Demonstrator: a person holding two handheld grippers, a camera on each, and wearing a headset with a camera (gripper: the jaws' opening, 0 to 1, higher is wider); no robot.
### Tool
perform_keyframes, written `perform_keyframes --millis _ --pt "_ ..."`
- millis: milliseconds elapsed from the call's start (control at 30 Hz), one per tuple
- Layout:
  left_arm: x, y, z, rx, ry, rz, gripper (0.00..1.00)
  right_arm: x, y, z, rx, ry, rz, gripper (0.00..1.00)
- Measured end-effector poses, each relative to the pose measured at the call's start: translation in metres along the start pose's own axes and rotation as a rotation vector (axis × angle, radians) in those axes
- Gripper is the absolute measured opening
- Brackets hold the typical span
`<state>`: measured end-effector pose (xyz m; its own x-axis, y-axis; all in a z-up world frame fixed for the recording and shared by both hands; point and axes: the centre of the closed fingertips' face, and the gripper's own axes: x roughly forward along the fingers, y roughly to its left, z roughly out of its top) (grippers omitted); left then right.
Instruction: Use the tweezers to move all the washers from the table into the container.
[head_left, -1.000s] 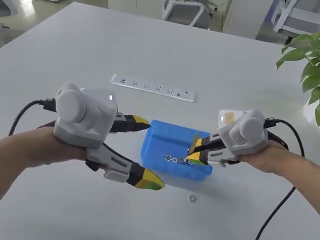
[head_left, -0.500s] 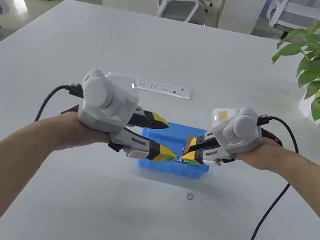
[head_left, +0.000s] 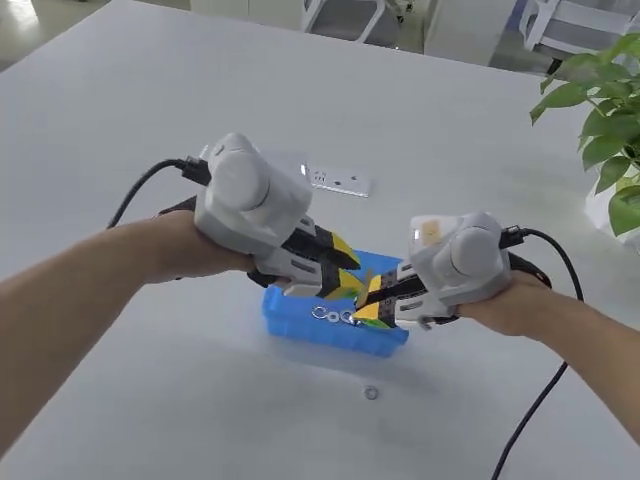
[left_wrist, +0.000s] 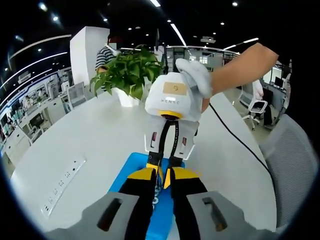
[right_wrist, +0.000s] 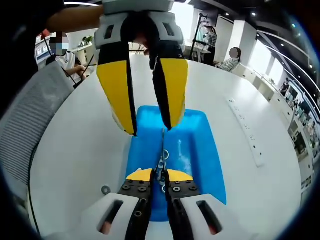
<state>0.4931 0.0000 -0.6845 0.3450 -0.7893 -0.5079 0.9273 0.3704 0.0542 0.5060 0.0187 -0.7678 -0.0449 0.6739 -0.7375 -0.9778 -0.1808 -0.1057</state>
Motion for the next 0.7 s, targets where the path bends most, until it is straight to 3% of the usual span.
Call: perform_keyframes --millis 700 --pt "0.0104 0.0006 0.0024 0.037 0.017 -0.013 0.06 -0.0008 0.0014 -0.0019 -0.014 0.011 0.008 0.11"
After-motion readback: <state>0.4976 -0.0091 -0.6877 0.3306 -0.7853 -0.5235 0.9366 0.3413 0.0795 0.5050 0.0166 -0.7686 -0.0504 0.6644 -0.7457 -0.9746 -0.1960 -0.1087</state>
